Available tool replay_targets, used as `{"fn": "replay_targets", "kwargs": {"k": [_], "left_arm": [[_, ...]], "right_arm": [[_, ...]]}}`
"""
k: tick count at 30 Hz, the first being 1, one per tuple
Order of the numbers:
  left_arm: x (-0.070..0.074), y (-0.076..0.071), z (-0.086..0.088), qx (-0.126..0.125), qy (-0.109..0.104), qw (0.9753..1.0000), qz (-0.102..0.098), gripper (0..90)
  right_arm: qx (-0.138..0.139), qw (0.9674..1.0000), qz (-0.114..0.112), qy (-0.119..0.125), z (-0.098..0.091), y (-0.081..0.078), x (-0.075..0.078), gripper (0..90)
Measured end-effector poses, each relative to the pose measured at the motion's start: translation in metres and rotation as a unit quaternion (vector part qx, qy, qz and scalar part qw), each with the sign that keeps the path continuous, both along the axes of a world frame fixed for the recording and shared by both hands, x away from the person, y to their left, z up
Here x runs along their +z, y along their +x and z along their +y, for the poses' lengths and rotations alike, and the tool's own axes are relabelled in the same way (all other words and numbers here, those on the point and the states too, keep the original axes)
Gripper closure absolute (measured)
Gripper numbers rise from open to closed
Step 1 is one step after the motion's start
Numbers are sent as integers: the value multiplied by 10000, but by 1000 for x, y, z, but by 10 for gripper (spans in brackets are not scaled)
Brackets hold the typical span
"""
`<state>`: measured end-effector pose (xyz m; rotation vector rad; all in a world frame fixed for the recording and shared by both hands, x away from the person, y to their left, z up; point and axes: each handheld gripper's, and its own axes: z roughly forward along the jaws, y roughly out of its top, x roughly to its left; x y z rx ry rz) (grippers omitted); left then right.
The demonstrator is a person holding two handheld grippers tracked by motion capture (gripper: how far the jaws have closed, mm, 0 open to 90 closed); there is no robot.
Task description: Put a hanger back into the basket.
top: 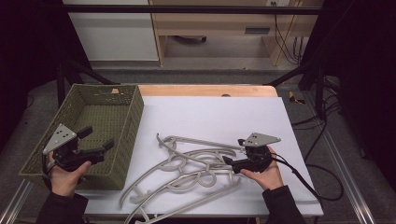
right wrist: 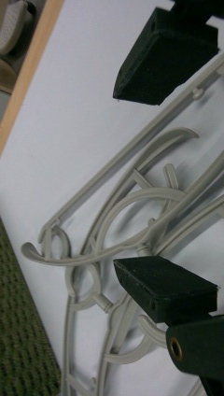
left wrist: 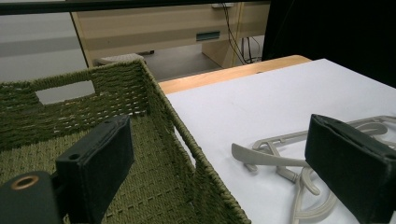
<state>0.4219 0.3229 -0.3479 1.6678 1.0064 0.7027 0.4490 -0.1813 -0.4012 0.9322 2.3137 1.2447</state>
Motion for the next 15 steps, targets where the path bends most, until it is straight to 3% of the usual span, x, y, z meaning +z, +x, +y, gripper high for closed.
{"fn": "replay_targets", "kwargs": {"k": [7, 15], "left_arm": [[0, 0, -2, -21, 63, 10000, 23, 76], [-1, 1, -2, -17, 84, 10000, 47, 79]], "right_arm": [[288, 9983, 320, -382, 11, 6, -17, 269], [404, 9950, 589, -699, 22, 13, -34, 357]]}}
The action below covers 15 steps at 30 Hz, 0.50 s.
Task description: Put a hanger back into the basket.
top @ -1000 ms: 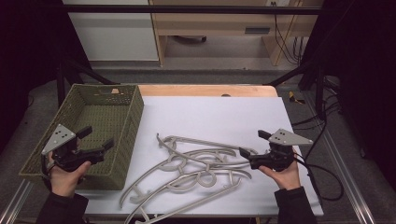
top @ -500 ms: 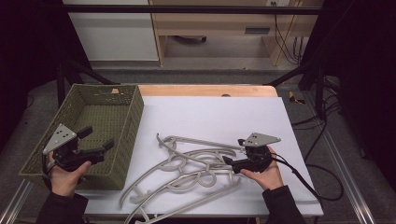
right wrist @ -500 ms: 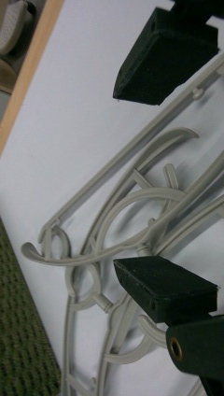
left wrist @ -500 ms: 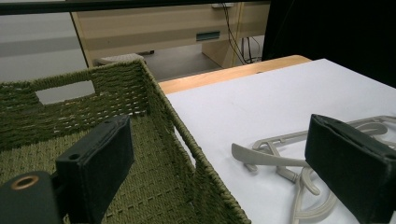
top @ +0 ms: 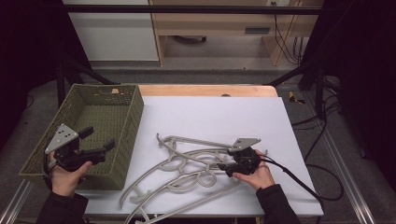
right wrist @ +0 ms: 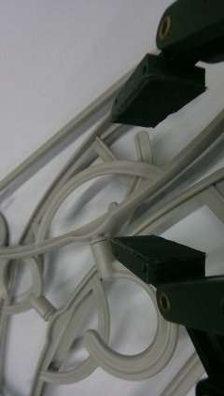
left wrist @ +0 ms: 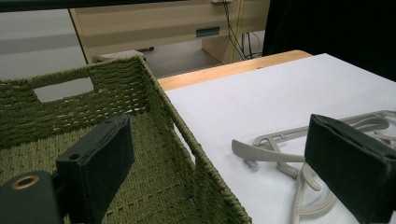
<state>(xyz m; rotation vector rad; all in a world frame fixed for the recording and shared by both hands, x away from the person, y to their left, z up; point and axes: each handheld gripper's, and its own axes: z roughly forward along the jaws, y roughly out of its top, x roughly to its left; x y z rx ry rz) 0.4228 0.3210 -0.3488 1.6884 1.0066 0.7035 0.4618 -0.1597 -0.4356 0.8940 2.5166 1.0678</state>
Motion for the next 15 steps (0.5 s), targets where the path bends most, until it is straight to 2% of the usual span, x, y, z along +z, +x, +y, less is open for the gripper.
{"fn": "replay_targets", "kwargs": {"k": [7, 15], "left_arm": [[0, 0, -1, -15, 21, 10000, 12, 78], [-1, 1, -2, -37, 54, 10000, 34, 78]], "right_arm": [[110, 9992, 246, -312, 6, 5, -14, 437], [216, 9983, 425, -325, 8, 9, -20, 488]]}}
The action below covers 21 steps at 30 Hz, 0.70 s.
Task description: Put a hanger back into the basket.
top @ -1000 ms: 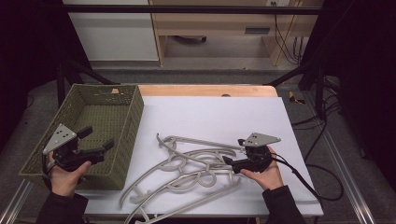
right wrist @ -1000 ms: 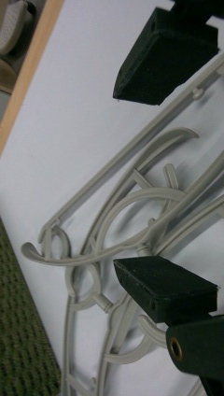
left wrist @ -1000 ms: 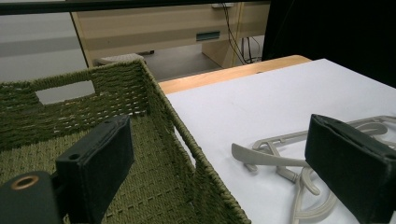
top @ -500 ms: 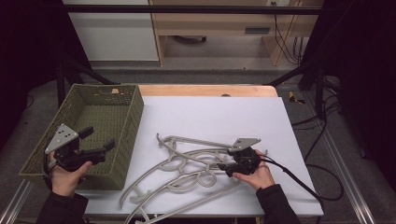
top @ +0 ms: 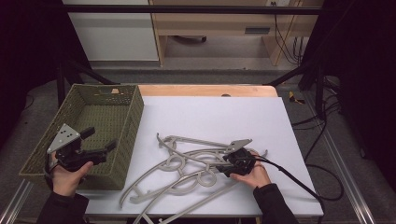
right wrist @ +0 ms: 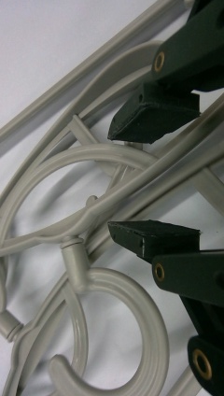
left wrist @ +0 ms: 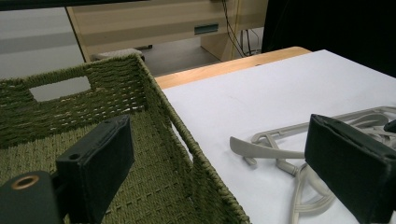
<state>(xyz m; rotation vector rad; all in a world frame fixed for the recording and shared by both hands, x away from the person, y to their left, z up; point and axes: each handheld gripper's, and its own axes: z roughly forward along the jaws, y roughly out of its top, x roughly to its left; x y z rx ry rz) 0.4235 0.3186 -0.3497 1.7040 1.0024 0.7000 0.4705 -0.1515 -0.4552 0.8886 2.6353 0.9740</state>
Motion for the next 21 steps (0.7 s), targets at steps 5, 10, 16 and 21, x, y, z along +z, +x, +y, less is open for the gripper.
{"fn": "replay_targets", "kwargs": {"k": [5, 10, 16, 21], "left_arm": [[-1, 1, -1, -20, 16, 10000, 17, 78], [-1, 0, -1, -29, 22, 10000, 12, 78], [-1, 1, -2, -31, 33, 10000, 21, 79], [-2, 1, -2, -40, 47, 10000, 33, 78]], "right_arm": [[-17, 9999, -75, -98, 0, 0, -1, 478], [-66, 9993, -325, 164, -4, 0, 7, 460], [-222, 9979, -486, 359, -3, 3, 12, 467], [-272, 9985, -412, 221, 3, 13, 6, 517]]}}
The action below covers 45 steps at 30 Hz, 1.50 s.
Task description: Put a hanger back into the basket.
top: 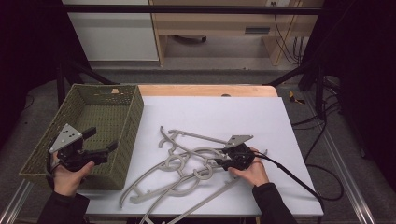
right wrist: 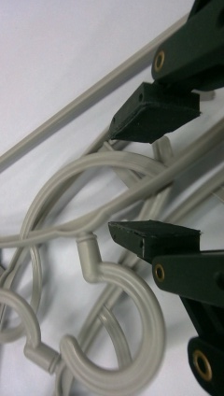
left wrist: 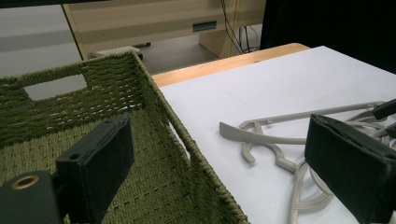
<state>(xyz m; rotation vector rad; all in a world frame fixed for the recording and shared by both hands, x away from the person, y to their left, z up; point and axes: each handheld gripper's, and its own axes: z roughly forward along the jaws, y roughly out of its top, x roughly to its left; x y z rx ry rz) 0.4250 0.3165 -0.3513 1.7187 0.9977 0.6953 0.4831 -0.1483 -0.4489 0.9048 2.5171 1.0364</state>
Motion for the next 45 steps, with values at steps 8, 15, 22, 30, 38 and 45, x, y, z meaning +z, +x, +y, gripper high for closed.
{"fn": "replay_targets", "kwargs": {"k": [8, 15, 22, 30, 38, 45], "left_arm": [[1, 0, 0, 8, -7, 10000, -10, 79], [0, 1, 0, -6, 6, 10000, 19, 79], [0, 1, 0, -8, 3, 10000, 21, 80], [-1, 2, -2, -38, 31, 10000, 44, 80], [-3, 3, -3, -53, 30, 10000, 75, 80], [-4, 4, -5, -69, 51, 9999, 102, 80]], "right_arm": [[252, 9995, 94, -158, 9, 10, -3, 604], [543, 9982, 38, -260, 13, 10, 0, 646], [894, 9947, 385, -316, 24, 18, -3, 713], [1220, 9894, 609, -508, 25, 29, 0, 731], [1313, 9870, 521, -765, 25, 31, -1, 733], [1361, 9870, 327, -786, 30, 33, -3, 781]]}}
